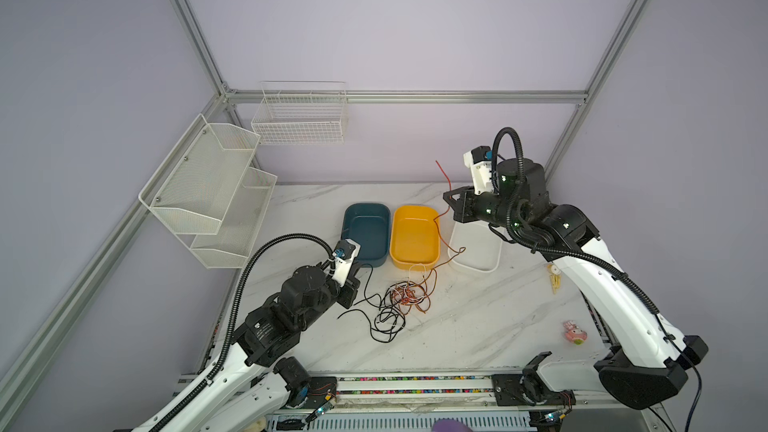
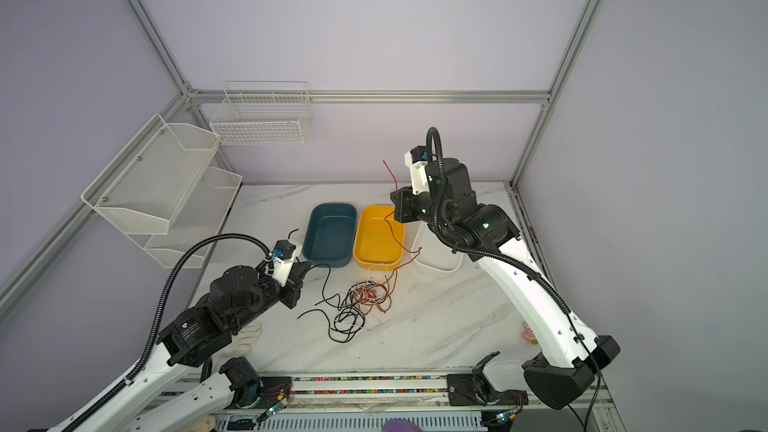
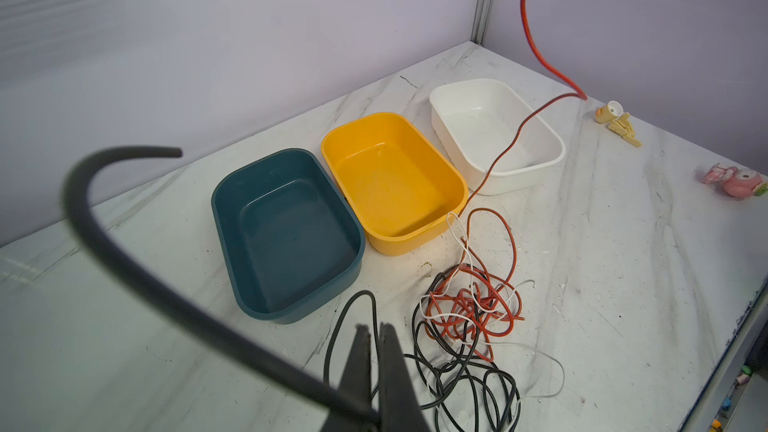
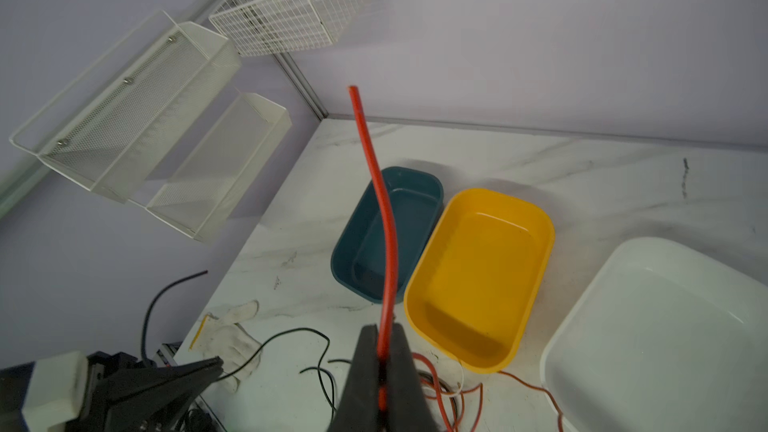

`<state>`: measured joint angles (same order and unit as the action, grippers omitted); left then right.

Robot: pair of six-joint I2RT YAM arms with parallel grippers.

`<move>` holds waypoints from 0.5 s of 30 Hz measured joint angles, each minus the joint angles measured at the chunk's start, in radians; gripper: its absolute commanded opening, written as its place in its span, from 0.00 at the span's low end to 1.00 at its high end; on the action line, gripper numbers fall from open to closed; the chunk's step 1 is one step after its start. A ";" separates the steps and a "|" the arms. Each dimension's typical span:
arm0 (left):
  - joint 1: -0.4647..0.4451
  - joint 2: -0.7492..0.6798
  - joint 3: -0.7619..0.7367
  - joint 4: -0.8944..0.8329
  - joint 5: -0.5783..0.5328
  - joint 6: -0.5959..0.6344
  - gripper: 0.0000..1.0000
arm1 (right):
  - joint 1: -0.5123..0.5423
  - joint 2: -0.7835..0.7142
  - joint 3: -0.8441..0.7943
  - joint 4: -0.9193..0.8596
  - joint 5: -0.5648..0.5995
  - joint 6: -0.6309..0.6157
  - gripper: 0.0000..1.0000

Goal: Untangle the cables
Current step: 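Lower the red wire beside the white tub with the right gripper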

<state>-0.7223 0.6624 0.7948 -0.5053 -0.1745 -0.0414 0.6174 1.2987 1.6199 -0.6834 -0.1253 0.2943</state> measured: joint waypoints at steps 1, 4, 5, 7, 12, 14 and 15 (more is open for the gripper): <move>0.000 0.000 0.000 0.000 0.001 0.000 0.00 | 0.000 -0.028 -0.042 0.000 0.017 0.006 0.00; 0.000 -0.002 0.000 0.000 0.005 0.000 0.00 | 0.000 -0.122 -0.157 -0.010 0.086 0.026 0.00; 0.000 -0.003 0.000 0.000 0.006 0.000 0.00 | 0.000 -0.152 -0.189 -0.015 0.110 0.034 0.00; 0.000 -0.004 0.000 0.000 0.008 0.000 0.00 | 0.000 -0.201 -0.230 -0.041 0.162 0.049 0.00; 0.000 -0.003 0.000 0.000 0.011 0.000 0.00 | 0.000 -0.290 -0.222 -0.153 0.296 0.079 0.00; 0.000 -0.003 0.000 0.000 0.012 0.000 0.00 | 0.000 -0.308 -0.176 -0.202 0.341 0.084 0.00; 0.000 -0.003 0.000 0.000 0.013 0.000 0.00 | 0.000 -0.312 -0.150 -0.223 0.361 0.084 0.00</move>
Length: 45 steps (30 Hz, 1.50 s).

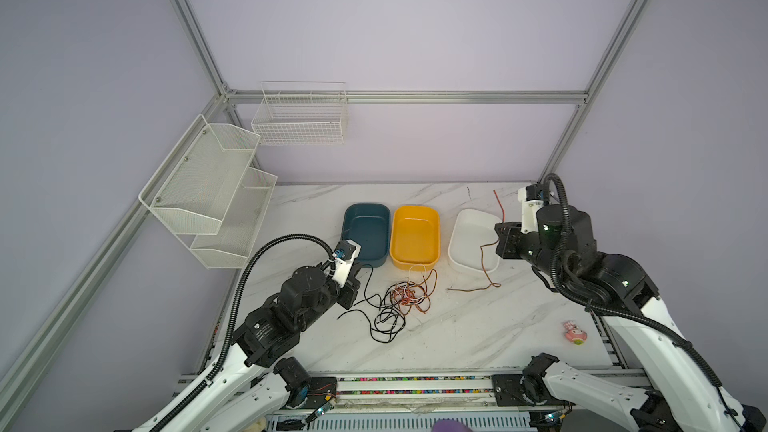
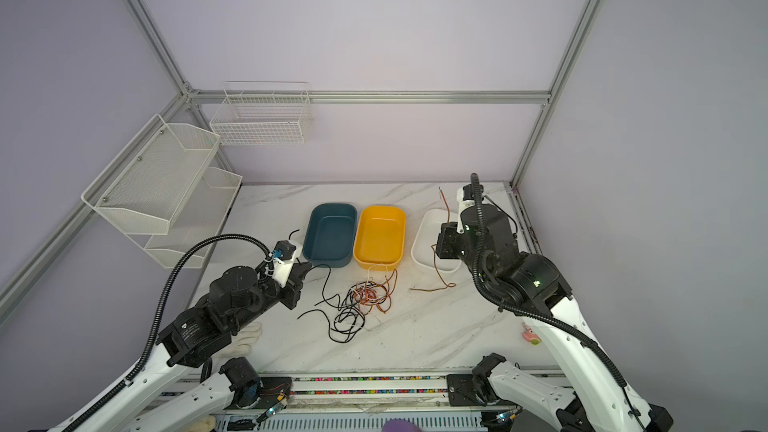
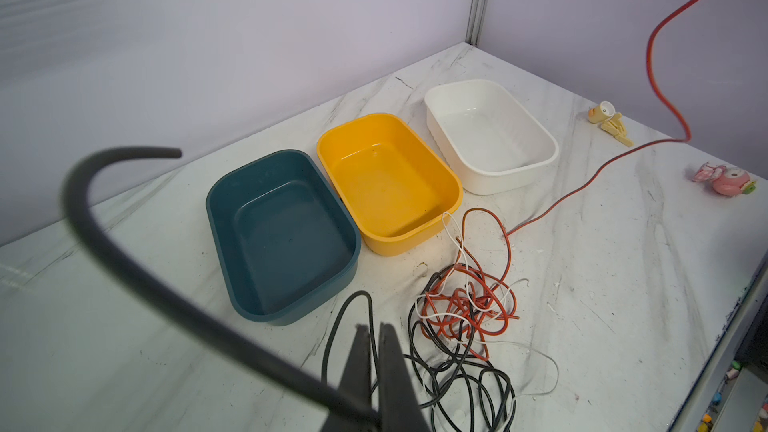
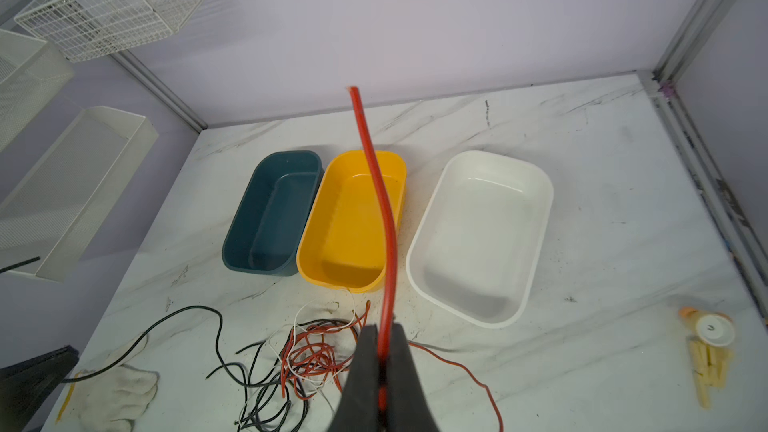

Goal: Untangle the cables
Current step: 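Lower the red wire beside the white tub with the right gripper, then carry the red wire over the yellow tub with the right gripper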

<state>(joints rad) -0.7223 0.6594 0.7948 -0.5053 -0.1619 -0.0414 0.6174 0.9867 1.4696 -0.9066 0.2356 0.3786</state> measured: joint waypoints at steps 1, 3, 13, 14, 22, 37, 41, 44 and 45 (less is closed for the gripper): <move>0.000 0.000 0.000 0.000 0.001 0.000 0.00 | 0.000 -0.002 0.031 -0.024 0.021 0.000 0.00; 0.000 0.000 0.000 0.000 0.002 0.000 0.00 | 0.000 -0.003 0.089 -0.064 0.055 -0.001 0.00; 0.000 0.003 0.000 0.000 0.002 0.000 0.00 | 0.000 0.145 0.414 -0.080 -0.019 -0.079 0.00; 0.000 0.003 0.000 0.000 0.002 0.000 0.00 | 0.000 0.182 0.449 -0.068 -0.043 -0.085 0.00; 0.000 0.006 0.000 0.000 0.002 0.000 0.00 | 0.000 0.459 0.598 0.040 -0.193 -0.100 0.00; 0.000 0.005 0.000 0.000 0.002 0.000 0.00 | 0.000 0.673 0.423 0.285 -0.261 -0.115 0.00; 0.000 0.005 0.000 0.000 0.002 0.000 0.00 | 0.000 0.679 0.270 0.378 -0.293 -0.115 0.00; 0.000 0.005 0.000 0.000 0.002 0.000 0.00 | 0.000 0.689 0.190 0.440 -0.318 -0.114 0.00; 0.000 0.005 0.000 0.000 0.002 0.000 0.00 | 0.000 0.692 0.172 0.459 -0.324 -0.114 0.00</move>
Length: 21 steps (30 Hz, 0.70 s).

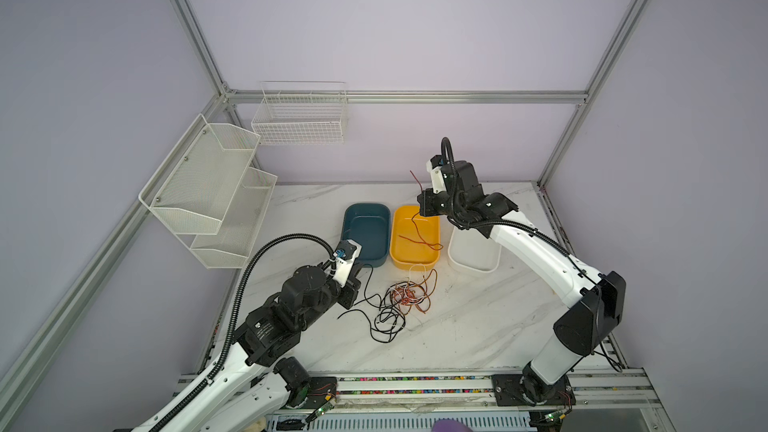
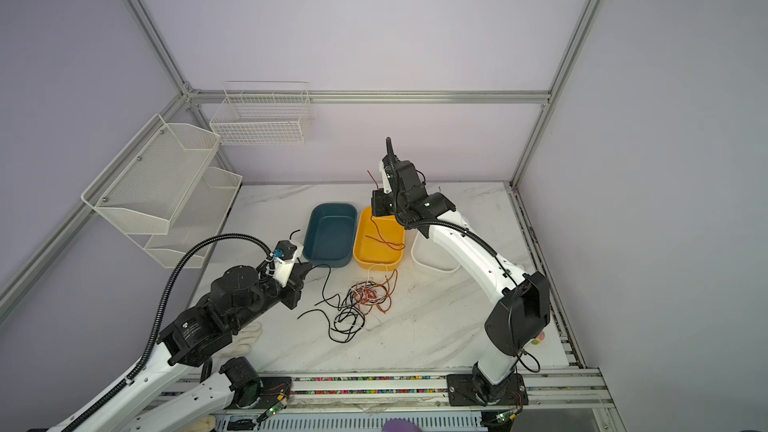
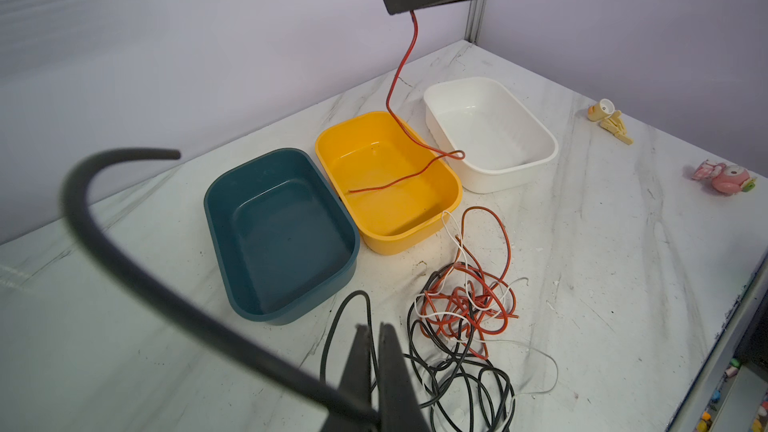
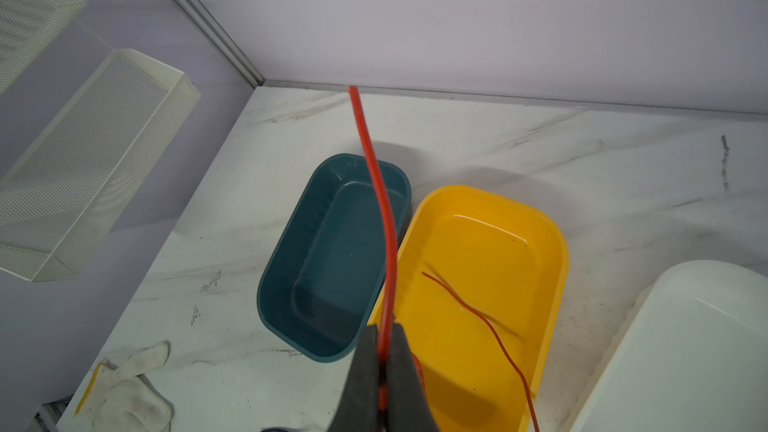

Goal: Untangle the cables
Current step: 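Carry the red wire over the yellow tub with the right gripper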

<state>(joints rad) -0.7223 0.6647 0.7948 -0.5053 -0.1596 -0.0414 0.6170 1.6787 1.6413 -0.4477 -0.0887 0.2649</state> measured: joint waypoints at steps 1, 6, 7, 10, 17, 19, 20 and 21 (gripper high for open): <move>0.000 0.000 0.000 0.000 0.000 0.000 0.00 | 0.000 0.004 -0.016 0.019 -0.005 0.000 0.00; 0.000 0.000 0.000 0.000 0.000 0.000 0.00 | 0.000 0.051 -0.086 0.136 -0.023 0.011 0.00; 0.000 0.001 0.000 0.000 0.000 0.000 0.00 | 0.000 0.066 -0.096 0.155 -0.026 0.014 0.00; 0.000 0.002 0.000 0.000 0.000 0.000 0.00 | 0.000 0.126 -0.127 0.206 -0.028 0.023 0.00; 0.000 0.002 0.000 0.000 0.000 0.000 0.00 | -0.015 0.240 -0.154 0.256 -0.028 0.053 0.00; 0.000 0.002 0.000 0.000 0.000 0.000 0.00 | -0.021 0.260 -0.154 0.266 -0.028 0.064 0.00; 0.000 0.002 0.000 0.000 0.000 0.000 0.00 | -0.024 0.272 -0.154 0.273 -0.029 0.069 0.00; 0.000 0.002 0.000 0.000 0.000 0.000 0.00 | -0.028 0.282 -0.154 0.280 -0.030 0.075 0.00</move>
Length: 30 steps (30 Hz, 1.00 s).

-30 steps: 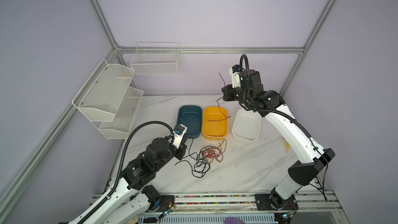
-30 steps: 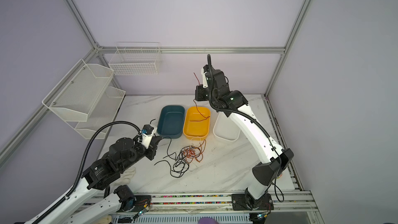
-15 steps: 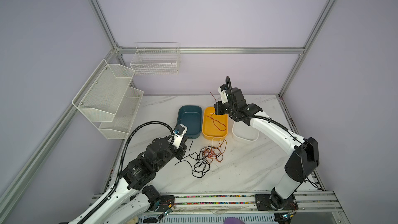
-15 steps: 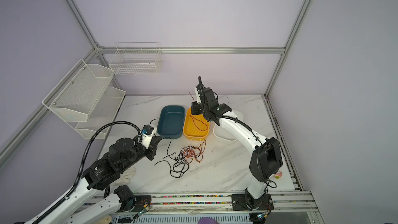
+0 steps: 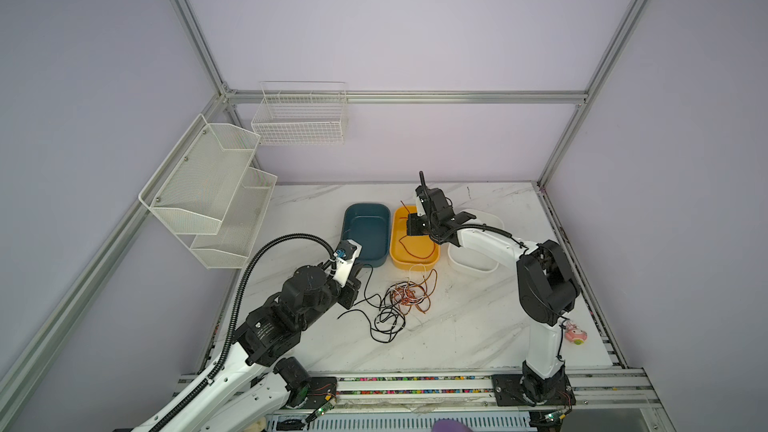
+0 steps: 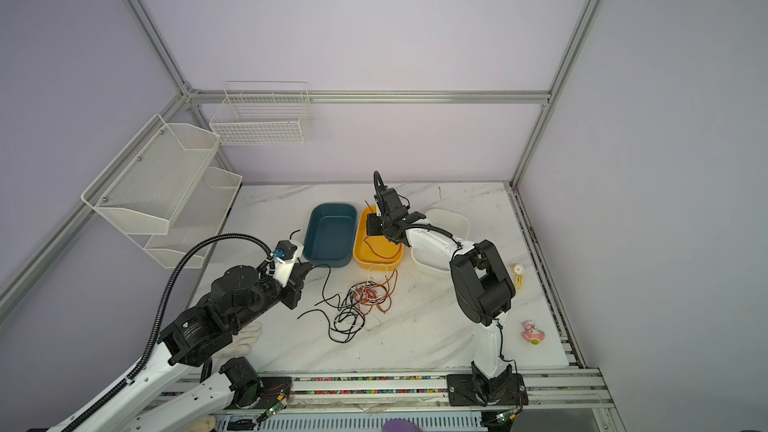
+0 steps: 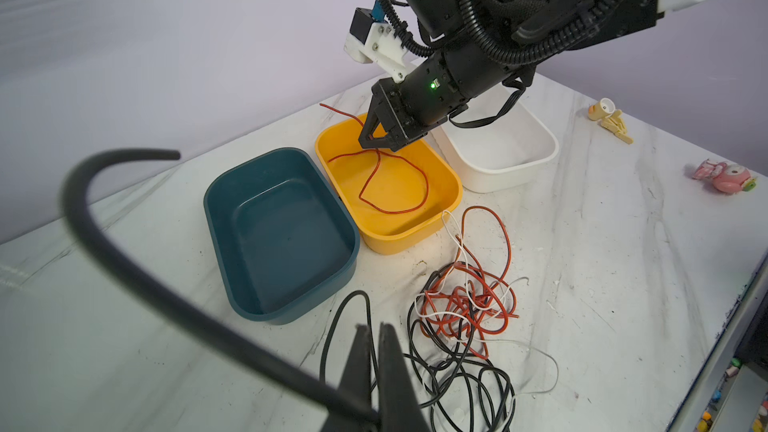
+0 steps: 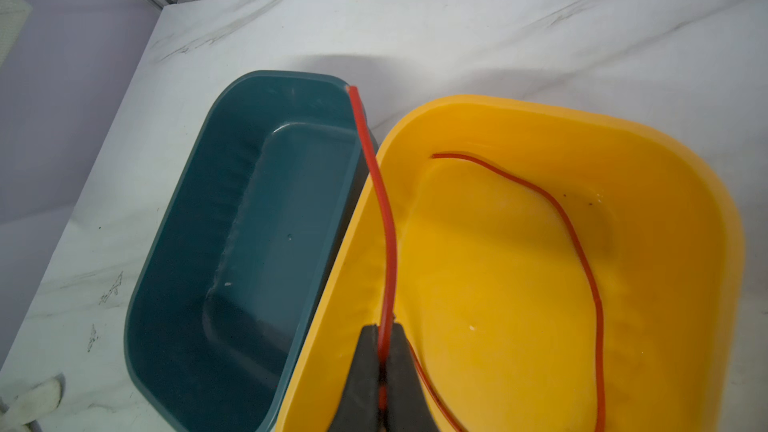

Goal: Untangle the cables
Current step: 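Carry the red wire over the yellow tub with the right gripper, then lower the red wire into the yellow tub and open the right gripper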

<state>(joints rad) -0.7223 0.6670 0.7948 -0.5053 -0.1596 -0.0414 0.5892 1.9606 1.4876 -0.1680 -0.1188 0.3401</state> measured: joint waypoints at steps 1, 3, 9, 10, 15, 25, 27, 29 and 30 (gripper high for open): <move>0.000 0.000 0.000 0.000 0.000 0.000 0.00 | -0.003 0.010 0.000 0.003 -0.002 0.006 0.00; 0.000 0.002 0.000 0.000 0.000 0.000 0.00 | -0.012 0.030 0.000 0.007 -0.007 0.016 0.00; 0.000 0.005 0.000 0.000 0.000 0.000 0.00 | -0.028 0.080 0.000 0.005 -0.020 0.050 0.01; 0.000 0.005 0.000 0.000 0.000 0.000 0.00 | -0.029 0.080 0.000 0.000 -0.019 0.054 0.06; 0.000 0.006 0.000 0.000 0.000 0.000 0.00 | -0.030 0.071 0.000 -0.008 -0.014 0.067 0.22; 0.000 0.008 0.000 0.000 0.005 0.000 0.00 | -0.030 -0.050 -0.014 -0.053 0.008 0.066 0.29; 0.000 0.009 0.000 0.000 0.007 0.000 0.00 | -0.030 -0.085 -0.022 -0.057 0.011 0.066 0.33; 0.000 0.010 0.000 0.000 0.008 0.000 0.00 | -0.030 -0.119 -0.037 -0.058 0.011 0.061 0.38; 0.000 0.010 0.000 0.000 0.008 0.000 0.00 | -0.030 -0.142 -0.052 -0.058 0.009 0.050 0.42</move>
<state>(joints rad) -0.7223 0.6769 0.7948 -0.5056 -0.1513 -0.0414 0.5591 1.8183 1.4353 -0.2256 -0.1097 0.3901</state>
